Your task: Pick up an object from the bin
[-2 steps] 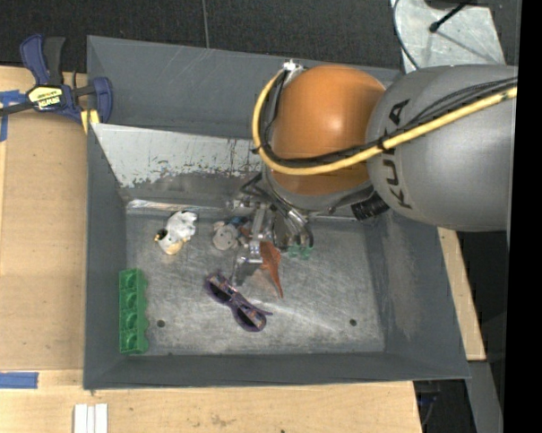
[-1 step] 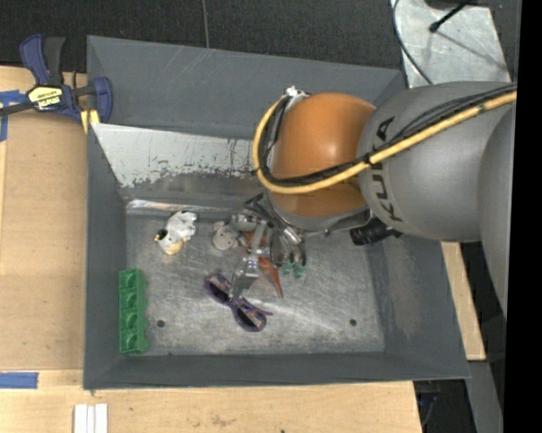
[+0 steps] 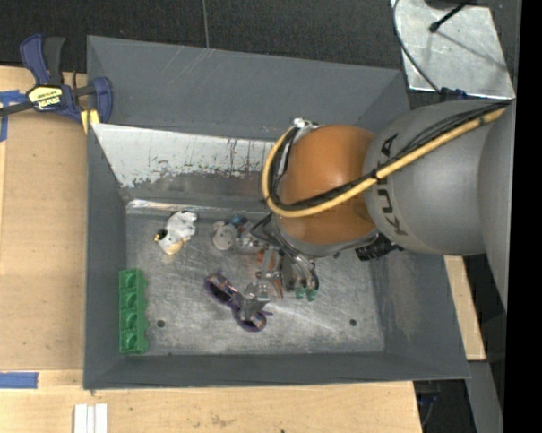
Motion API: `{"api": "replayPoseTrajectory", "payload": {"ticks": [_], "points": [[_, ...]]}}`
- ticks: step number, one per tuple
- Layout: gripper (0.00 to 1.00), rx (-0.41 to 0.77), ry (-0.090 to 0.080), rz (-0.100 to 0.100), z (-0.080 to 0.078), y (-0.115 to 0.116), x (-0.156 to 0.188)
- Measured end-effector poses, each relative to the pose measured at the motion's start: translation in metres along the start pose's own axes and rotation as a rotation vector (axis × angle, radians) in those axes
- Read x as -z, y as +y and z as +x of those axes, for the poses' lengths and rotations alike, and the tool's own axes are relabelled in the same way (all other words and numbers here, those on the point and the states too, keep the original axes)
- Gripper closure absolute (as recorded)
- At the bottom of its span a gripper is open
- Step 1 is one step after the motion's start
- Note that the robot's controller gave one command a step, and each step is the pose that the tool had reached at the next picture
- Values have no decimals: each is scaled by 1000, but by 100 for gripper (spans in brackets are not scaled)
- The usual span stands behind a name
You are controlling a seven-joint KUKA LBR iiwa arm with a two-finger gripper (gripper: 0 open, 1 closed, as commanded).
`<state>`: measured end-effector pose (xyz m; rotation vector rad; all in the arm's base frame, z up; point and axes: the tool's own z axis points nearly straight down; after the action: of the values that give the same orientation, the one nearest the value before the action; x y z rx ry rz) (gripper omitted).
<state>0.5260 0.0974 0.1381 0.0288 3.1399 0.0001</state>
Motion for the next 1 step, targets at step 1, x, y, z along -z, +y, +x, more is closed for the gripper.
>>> {"api": "replayPoseTrajectory", "payload": {"ticks": [1], "points": [[0,-103,3,0,12,1,5]]}}
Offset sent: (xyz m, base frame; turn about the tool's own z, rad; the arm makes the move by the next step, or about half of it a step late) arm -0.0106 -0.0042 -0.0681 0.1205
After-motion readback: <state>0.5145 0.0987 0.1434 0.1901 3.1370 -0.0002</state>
